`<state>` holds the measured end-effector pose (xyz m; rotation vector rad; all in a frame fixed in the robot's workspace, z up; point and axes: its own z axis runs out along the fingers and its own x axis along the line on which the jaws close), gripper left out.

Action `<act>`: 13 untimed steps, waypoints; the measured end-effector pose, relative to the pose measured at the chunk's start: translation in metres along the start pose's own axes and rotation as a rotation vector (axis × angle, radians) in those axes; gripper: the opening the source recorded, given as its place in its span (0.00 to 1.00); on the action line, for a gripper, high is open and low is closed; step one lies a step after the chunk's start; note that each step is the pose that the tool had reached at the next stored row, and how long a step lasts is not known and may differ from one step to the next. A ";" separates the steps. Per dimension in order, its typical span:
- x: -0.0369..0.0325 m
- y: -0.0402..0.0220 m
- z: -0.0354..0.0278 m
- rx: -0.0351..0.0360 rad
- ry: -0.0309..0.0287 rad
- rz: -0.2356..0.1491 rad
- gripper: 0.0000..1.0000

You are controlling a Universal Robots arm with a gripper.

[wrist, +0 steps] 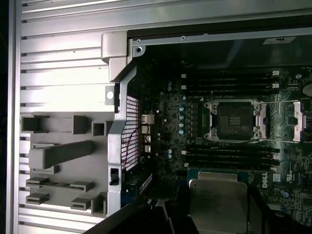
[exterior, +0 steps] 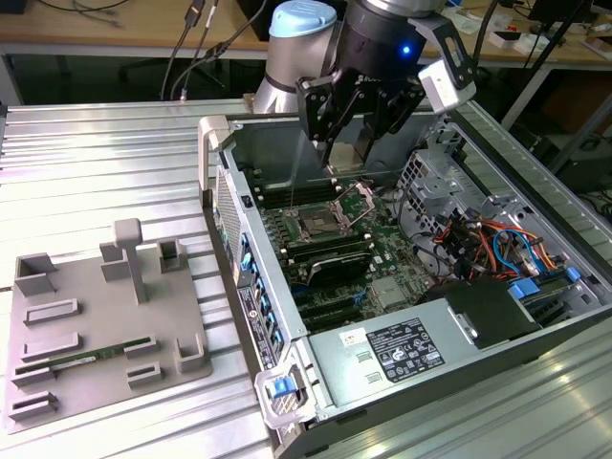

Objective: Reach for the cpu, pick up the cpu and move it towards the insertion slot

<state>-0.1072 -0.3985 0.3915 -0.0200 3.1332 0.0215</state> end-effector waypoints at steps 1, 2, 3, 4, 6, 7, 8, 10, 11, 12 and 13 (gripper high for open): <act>-0.0010 0.0007 0.0001 0.0000 0.0000 0.000 0.55; -0.0023 0.0018 0.0002 0.0000 -0.0001 0.000 0.55; -0.0033 0.0050 0.0007 -0.0002 -0.0001 0.000 0.55; -0.0034 0.0075 0.0010 -0.0004 -0.0001 0.000 0.55; -0.0035 0.0133 0.0019 -0.0007 -0.0001 0.000 0.55; -0.0035 0.0161 0.0023 -0.0007 -0.0001 0.001 0.55; -0.0036 0.0179 0.0025 -0.0007 0.0000 0.001 0.55; -0.0049 0.0216 0.0030 -0.0008 -0.0001 0.001 0.55; -0.0056 0.0228 0.0031 -0.0008 -0.0001 0.000 0.55; -0.0058 0.0235 0.0031 -0.0008 -0.0001 0.001 0.55; -0.0062 0.0245 0.0032 -0.0008 -0.0001 0.001 0.55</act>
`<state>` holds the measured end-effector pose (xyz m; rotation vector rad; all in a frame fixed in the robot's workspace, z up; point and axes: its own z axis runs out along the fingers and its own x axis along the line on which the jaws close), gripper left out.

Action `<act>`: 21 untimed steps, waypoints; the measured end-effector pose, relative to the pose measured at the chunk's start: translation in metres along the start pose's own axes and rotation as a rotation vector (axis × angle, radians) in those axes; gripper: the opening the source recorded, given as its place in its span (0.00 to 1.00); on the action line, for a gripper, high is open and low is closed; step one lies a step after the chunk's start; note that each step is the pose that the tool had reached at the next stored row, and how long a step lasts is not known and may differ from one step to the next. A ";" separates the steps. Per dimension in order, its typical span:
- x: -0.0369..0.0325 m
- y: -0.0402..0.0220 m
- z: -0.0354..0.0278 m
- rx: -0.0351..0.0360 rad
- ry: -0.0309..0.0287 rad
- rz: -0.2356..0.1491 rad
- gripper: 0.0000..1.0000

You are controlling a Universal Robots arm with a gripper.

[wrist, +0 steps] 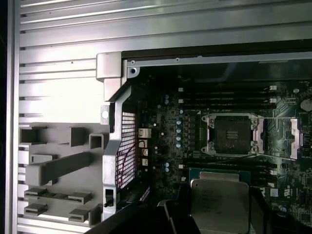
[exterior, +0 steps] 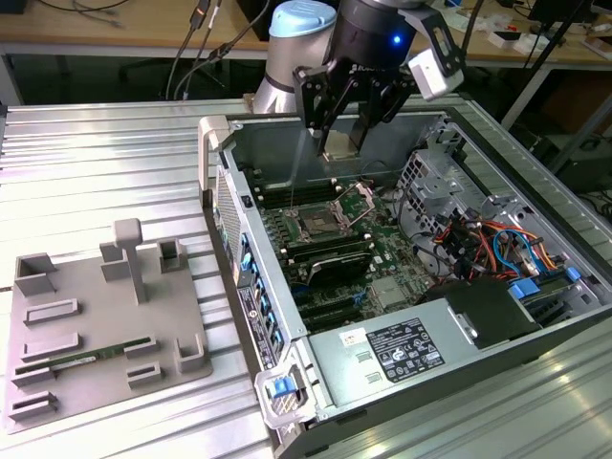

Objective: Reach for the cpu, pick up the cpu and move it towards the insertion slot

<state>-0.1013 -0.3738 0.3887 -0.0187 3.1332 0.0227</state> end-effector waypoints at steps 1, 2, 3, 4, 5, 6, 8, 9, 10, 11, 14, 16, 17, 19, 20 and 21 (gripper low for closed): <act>-0.0004 0.0008 0.0001 0.0000 0.0000 0.000 0.55; -0.0008 0.0019 0.0001 0.0000 0.0000 0.000 0.55; -0.0013 0.0039 0.0003 0.0000 0.0000 0.000 0.55; -0.0015 0.0052 0.0004 0.0000 0.0000 0.000 0.55; -0.0017 0.0062 0.0004 0.0000 0.0000 0.000 0.55; -0.0018 0.0071 0.0005 0.0000 0.0000 0.000 0.55; -0.0022 0.0090 0.0006 0.0001 0.0000 0.000 0.55; -0.0025 0.0102 0.0007 0.0000 0.0000 0.000 0.55; -0.0028 0.0115 0.0007 0.0000 0.0000 0.000 0.55; -0.0031 0.0125 0.0008 0.0000 -0.0001 0.000 0.55; -0.0035 0.0161 0.0008 0.0000 0.0000 0.001 0.55; -0.0043 0.0194 0.0009 0.0000 -0.0001 0.001 0.55; -0.0048 0.0208 0.0010 0.0000 -0.0001 0.001 0.55; -0.0066 0.0238 0.0011 0.0000 0.0000 0.001 0.55; -0.0077 0.0249 0.0012 0.0001 0.0000 0.001 0.55; -0.0089 0.0261 0.0013 0.0001 0.0000 0.001 0.55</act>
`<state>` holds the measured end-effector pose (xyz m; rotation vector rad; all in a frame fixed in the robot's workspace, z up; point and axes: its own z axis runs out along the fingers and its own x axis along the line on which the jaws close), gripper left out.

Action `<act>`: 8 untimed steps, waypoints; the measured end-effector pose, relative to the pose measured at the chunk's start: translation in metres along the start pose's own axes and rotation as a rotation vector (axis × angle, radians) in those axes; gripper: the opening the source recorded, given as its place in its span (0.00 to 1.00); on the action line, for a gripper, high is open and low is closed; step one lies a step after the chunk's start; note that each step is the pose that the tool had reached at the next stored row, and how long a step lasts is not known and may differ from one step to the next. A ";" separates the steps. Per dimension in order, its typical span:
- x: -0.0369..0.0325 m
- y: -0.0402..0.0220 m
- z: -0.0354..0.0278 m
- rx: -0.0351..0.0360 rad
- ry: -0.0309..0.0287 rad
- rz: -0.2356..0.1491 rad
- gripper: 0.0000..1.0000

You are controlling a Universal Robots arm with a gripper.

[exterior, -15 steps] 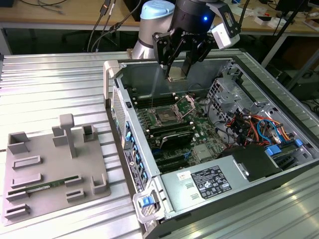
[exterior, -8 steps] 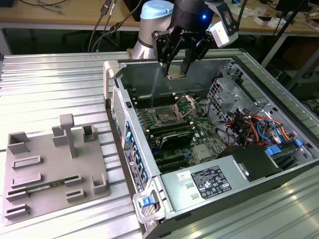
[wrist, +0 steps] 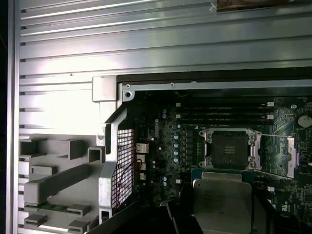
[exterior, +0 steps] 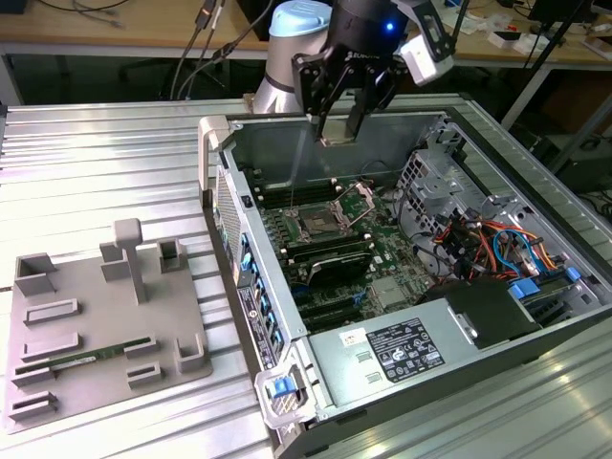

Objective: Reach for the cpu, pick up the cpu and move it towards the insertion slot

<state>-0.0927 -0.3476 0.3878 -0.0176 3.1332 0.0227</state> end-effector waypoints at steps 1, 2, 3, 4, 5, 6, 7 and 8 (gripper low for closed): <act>-0.0012 0.0012 0.0001 0.0000 0.0000 0.000 0.55; -0.0022 0.0024 0.0002 0.0000 0.0000 0.000 0.55; -0.0031 0.0036 0.0004 -0.0001 -0.0001 0.000 0.55; -0.0040 0.0047 0.0005 0.0000 0.0000 0.000 0.55; -0.0051 0.0054 0.0007 0.0000 0.0000 0.002 0.55; -0.0065 0.0060 0.0010 0.0000 -0.0002 0.011 0.55; -0.0079 0.0062 0.0013 0.0002 -0.0004 0.024 0.55; -0.0090 0.0062 0.0013 0.0003 -0.0004 0.034 0.55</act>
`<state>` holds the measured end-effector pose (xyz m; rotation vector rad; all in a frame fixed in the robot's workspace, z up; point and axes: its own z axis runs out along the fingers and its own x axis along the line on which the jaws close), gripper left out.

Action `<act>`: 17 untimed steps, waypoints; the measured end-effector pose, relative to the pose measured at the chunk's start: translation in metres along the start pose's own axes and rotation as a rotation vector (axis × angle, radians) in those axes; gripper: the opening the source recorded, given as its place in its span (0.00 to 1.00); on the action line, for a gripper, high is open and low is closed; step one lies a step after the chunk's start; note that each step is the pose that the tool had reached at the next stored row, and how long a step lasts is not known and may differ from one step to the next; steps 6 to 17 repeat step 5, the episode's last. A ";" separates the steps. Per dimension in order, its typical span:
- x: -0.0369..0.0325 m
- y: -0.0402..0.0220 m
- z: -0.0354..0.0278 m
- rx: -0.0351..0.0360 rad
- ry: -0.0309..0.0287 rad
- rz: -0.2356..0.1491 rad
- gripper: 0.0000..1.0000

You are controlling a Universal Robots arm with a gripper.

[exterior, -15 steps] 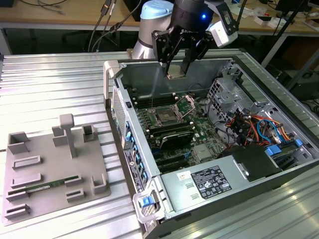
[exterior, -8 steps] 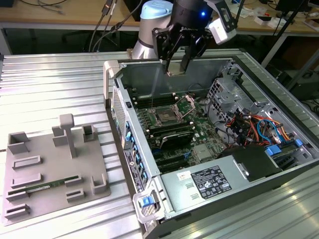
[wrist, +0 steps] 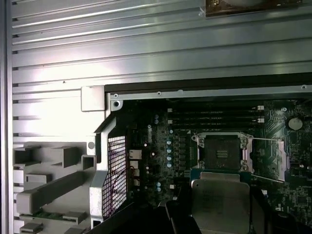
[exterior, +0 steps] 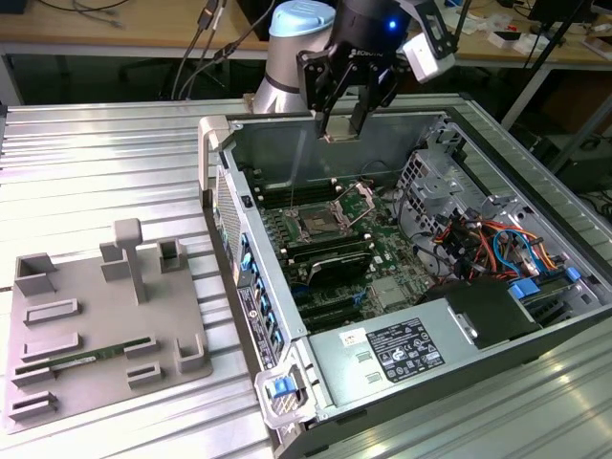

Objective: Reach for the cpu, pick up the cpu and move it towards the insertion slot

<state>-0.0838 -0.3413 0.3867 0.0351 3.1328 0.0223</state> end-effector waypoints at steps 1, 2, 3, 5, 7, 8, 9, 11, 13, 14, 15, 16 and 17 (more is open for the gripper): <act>0.0000 0.0000 0.0001 -0.0001 -0.0001 0.000 0.55; -0.0002 0.0001 0.0001 -0.0001 0.0000 0.001 0.55; -0.0003 0.0000 0.0000 0.0000 -0.0001 0.001 0.55; -0.0003 0.0001 0.0001 -0.0001 -0.0001 0.001 0.55; -0.0003 0.0001 0.0001 -0.0001 -0.0001 0.001 0.55; -0.0003 0.0001 0.0001 -0.0001 -0.0001 0.001 0.55; -0.0003 0.0001 0.0001 -0.0001 -0.0001 0.001 0.55; -0.0003 0.0001 0.0001 -0.0001 -0.0001 0.001 0.55; -0.0003 0.0001 0.0001 -0.0001 -0.0001 0.001 0.55; -0.0003 0.0001 0.0001 -0.0001 -0.0001 0.001 0.55; -0.0003 0.0001 0.0001 -0.0001 -0.0001 0.001 0.55; -0.0003 0.0001 0.0001 -0.0001 -0.0001 0.001 0.55; -0.0003 0.0001 0.0001 -0.0001 -0.0001 0.001 0.55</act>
